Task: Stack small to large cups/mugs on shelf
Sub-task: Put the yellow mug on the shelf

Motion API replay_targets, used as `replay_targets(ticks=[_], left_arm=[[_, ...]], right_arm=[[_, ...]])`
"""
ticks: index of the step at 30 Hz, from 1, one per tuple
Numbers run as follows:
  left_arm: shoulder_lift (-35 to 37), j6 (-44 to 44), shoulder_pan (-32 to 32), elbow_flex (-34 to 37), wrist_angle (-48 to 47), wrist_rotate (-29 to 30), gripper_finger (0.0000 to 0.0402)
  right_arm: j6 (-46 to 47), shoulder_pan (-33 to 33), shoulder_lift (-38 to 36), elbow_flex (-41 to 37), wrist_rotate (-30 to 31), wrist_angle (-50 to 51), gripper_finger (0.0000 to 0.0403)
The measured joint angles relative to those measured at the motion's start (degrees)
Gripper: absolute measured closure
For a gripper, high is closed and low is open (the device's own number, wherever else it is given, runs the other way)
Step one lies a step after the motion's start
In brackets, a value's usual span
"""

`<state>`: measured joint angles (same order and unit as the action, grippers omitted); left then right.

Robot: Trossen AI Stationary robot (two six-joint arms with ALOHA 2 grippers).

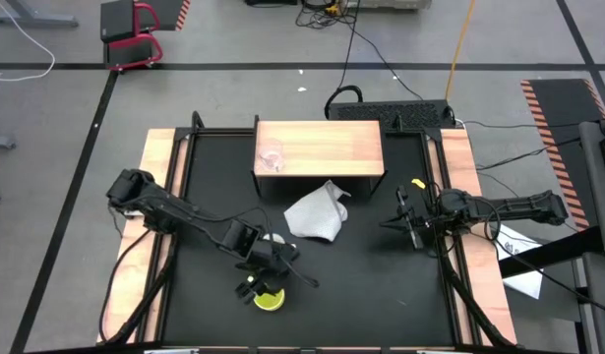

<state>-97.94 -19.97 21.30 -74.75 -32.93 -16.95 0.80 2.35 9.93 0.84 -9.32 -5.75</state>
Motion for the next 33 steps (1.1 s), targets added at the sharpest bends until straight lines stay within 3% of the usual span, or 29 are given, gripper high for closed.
replay_targets(ticks=[33], left_arm=[[-3.3, -1.0, -1.4, 0.1, -2.1, 0.5, 0.0188]], right_arm=[[0.0, 0.0, 0.0, 0.0, 0.0, 0.0, 0.0403]])
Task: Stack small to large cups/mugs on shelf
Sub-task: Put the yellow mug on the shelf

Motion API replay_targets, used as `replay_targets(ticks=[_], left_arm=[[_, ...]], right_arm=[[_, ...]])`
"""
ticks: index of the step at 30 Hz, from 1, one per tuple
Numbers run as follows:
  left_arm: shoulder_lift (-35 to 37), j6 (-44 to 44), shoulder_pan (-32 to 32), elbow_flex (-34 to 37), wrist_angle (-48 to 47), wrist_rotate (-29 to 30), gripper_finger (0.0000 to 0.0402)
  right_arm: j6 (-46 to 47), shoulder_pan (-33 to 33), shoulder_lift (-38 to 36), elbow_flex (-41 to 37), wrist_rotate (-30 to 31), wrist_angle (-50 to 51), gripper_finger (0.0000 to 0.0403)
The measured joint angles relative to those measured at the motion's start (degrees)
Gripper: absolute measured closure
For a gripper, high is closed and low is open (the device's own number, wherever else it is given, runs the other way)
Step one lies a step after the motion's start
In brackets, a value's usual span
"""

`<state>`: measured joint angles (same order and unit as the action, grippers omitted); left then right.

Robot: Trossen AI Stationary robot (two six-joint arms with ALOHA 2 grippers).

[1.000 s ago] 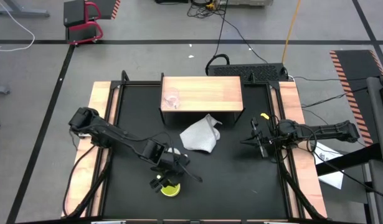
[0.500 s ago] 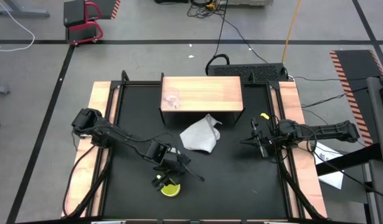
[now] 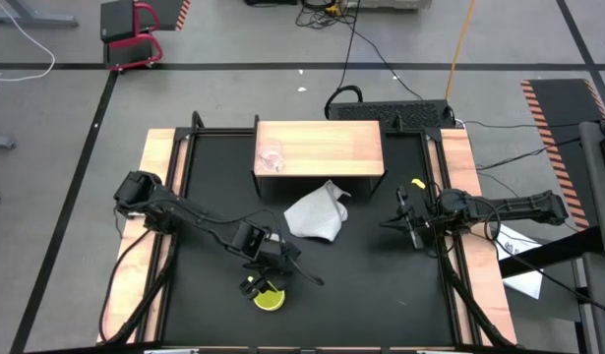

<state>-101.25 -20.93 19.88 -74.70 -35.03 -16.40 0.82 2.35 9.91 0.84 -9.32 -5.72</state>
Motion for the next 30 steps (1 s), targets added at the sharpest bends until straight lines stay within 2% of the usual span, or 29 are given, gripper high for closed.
replay_targets(ticks=[20, 30], left_arm=[[0.0, 0.7, 0.0, 1.5, 0.4, -0.3, 0.0190], [0.0, 1.6, 0.0, 1.5, 0.4, -0.3, 0.0278]], right_arm=[[0.0, 0.0, 0.0, 0.0, 0.0, 0.0, 0.0403], [0.0, 0.0, 0.0, 0.0, 0.0, 0.0, 0.0403]])
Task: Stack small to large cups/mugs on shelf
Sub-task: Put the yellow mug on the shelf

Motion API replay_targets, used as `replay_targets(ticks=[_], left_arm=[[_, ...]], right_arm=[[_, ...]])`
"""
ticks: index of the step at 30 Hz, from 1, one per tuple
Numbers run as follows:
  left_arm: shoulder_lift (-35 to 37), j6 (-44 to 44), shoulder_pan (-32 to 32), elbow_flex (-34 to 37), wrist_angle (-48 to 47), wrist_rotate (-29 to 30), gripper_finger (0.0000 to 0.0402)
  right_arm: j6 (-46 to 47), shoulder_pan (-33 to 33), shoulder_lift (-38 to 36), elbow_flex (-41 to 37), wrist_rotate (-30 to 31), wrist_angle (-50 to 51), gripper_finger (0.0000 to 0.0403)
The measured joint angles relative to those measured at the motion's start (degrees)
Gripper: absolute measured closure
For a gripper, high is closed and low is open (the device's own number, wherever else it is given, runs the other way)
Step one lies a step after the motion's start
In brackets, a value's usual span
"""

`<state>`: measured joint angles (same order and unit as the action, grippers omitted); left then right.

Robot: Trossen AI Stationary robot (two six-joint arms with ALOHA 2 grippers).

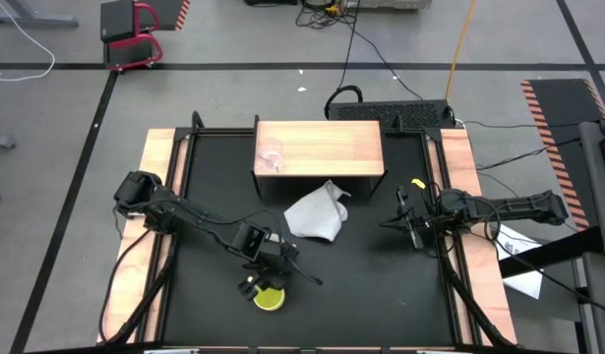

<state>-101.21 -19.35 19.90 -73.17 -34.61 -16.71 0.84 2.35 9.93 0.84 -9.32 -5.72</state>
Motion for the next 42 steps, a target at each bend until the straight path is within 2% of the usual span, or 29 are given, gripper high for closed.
replay_targets(ticks=[13, 17, 21, 31, 42], left_arm=[[0.0, -1.1, 0.0, 0.0, 0.4, 0.0, 0.0358], [0.0, -0.5, -0.1, 0.1, 0.9, -3.1, 0.0393], [0.0, 0.2, 0.0, 0.1, 1.0, -5.2, 0.0391], [0.1, -0.4, -0.2, -1.3, 1.0, -4.9, 0.0398], [7.0, -1.3, -1.9, -2.1, 0.2, -5.0, 0.0400]], right_arm=[[0.0, 0.0, 0.0, 0.0, 0.0, 0.0, 0.0403], [0.0, 0.0, 0.0, 0.0, 0.0, 0.0, 0.0403], [-0.1, 0.0, 0.0, 0.0, 0.0, 0.0, 0.0403], [-0.2, 0.0, 0.0, 0.0, 0.0, 0.0, 0.0403], [-0.2, 0.0, 0.0, 0.0, 0.0, 0.0, 0.0403]])
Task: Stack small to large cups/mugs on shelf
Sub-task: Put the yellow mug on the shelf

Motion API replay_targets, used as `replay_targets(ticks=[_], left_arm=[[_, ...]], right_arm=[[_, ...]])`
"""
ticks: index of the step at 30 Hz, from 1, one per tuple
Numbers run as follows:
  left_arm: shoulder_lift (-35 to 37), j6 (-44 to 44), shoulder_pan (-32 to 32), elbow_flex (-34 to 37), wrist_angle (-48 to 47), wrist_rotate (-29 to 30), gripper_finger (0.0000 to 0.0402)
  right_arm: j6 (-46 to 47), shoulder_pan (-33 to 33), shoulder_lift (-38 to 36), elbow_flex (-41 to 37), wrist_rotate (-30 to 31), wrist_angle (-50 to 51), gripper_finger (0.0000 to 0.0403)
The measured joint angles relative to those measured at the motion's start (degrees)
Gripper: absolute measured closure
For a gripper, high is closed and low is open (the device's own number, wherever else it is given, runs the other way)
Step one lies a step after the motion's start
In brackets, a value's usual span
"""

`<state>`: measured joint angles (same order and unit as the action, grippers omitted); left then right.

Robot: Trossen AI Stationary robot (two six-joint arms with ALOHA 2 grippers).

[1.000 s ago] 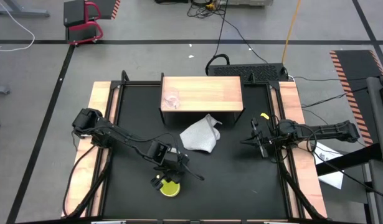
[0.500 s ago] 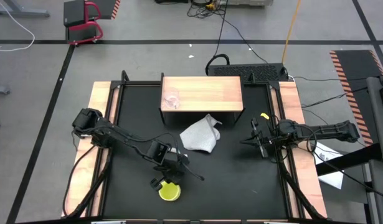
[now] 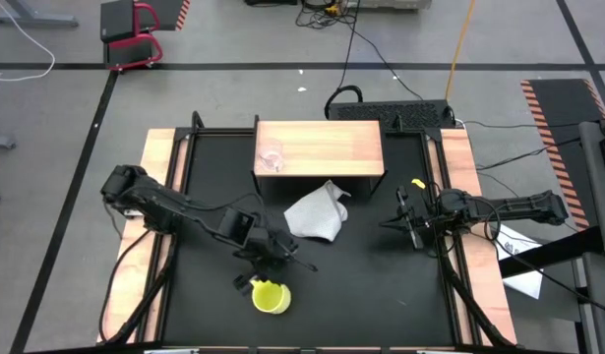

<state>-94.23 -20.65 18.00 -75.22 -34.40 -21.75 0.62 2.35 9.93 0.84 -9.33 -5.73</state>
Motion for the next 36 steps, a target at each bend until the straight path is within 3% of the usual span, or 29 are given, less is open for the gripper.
replay_targets(ticks=[9, 25, 36], left_arm=[[3.5, 1.3, -0.1, 0.0, -2.8, -0.1, 0.0401], [10.2, 3.8, 0.1, 0.1, -11.3, 7.3, 0.0401], [15.8, 8.9, -0.9, 6.0, -12.0, 11.4, 0.0401]], right_arm=[[0.2, 0.0, 0.0, 0.0, 0.0, 0.0, 0.0403], [0.1, 0.0, 0.0, 0.0, 0.0, 0.0, 0.0403], [0.0, 0.0, 0.0, 0.0, 0.0, 0.0, 0.0403]])
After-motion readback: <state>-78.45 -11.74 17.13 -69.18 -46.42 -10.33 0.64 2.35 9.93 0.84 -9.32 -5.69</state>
